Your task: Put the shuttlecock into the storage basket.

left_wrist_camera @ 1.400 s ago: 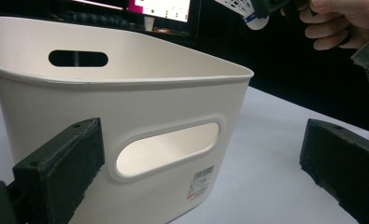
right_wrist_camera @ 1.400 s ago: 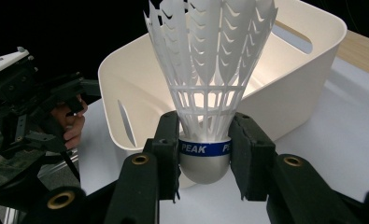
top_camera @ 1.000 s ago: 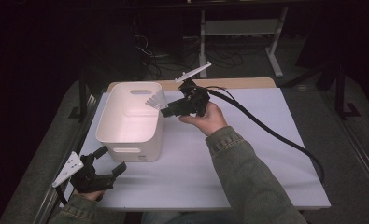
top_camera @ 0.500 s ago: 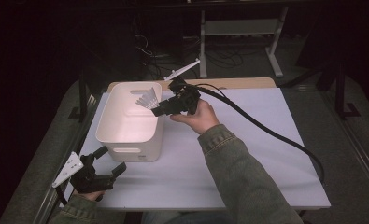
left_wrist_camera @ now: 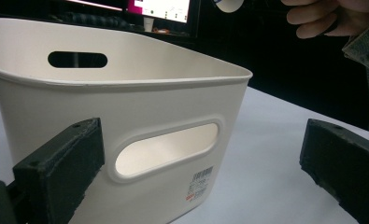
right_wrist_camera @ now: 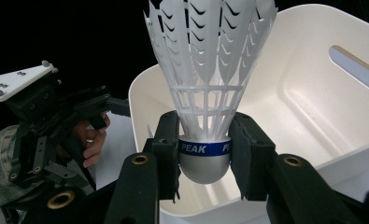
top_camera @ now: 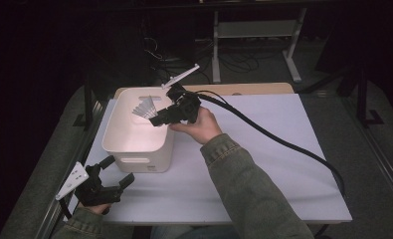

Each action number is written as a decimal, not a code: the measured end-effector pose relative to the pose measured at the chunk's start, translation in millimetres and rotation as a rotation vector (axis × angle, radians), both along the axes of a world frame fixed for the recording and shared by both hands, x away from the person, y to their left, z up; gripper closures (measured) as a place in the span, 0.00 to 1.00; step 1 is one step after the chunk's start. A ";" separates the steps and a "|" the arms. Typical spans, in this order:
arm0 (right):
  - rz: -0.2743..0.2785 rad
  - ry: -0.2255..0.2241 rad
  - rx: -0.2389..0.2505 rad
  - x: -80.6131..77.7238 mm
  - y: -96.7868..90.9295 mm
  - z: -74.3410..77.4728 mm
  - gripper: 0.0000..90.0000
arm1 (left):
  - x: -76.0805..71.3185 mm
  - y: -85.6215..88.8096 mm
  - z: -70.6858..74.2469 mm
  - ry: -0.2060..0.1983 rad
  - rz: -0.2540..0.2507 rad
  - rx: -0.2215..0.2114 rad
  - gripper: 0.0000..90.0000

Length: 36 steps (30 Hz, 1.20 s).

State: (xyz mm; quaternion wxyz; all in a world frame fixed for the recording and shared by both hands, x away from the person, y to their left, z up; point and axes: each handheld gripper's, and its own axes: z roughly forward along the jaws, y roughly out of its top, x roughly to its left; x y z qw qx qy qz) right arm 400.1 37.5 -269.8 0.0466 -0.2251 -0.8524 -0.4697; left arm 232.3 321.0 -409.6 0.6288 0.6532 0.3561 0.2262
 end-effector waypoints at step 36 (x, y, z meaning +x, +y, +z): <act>0.048 0.053 -0.021 5.9 35.1 -36.4 0.71 | -0.8 0.5 0.5 0.014 0.007 -0.017 0.00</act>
